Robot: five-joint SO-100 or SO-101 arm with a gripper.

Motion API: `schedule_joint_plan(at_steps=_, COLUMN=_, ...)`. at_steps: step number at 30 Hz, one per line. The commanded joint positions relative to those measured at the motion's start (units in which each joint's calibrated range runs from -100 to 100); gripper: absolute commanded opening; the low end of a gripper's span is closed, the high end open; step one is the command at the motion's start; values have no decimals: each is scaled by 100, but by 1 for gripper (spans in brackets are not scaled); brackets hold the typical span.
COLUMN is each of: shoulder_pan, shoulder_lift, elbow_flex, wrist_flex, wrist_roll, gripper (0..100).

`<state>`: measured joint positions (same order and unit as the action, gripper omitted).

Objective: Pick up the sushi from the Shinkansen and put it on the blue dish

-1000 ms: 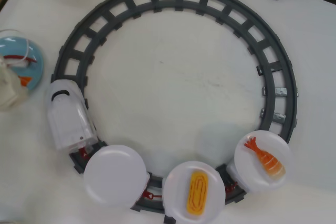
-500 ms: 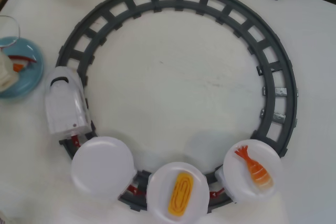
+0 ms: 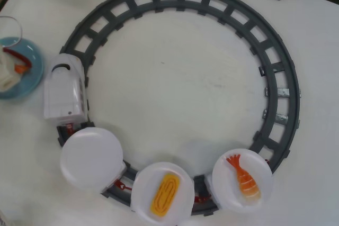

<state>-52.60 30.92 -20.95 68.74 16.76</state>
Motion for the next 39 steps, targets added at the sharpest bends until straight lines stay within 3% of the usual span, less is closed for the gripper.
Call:
schedule_joint_plan(at_steps=1, shoulder_pan=127, shoulder_lift=-508, elbow_flex=-339, wrist_flex=137, wrist_roll=-34, gripper=22)
schedule_joint_plan(at_steps=11, shoulder_pan=75, shoulder_lift=-2258, elbow_flex=-231, wrist_flex=1249, wrist_roll=-243, gripper=20)
schedule_joint_plan(at_steps=16, shoulder_pan=-454, shoulder_lift=-3286, elbow_flex=625, wrist_flex=1801, wrist_roll=-750, gripper=6)
schedule_joint_plan(at_steps=20, shoulder_pan=-938, shoulder_lift=-4149, elbow_flex=2321, wrist_flex=1309, wrist_roll=-1169, gripper=3)
schedule_joint_plan(at_steps=28, shoulder_pan=-1607, shoulder_lift=-6455, elbow_flex=5973, wrist_flex=9, wrist_roll=-1179, gripper=3)
schedule_joint_plan(at_steps=39, shoulder_pan=-1827, shoulder_lift=-9525, elbow_flex=8335, wrist_flex=-42, wrist_roll=-1137, gripper=3)
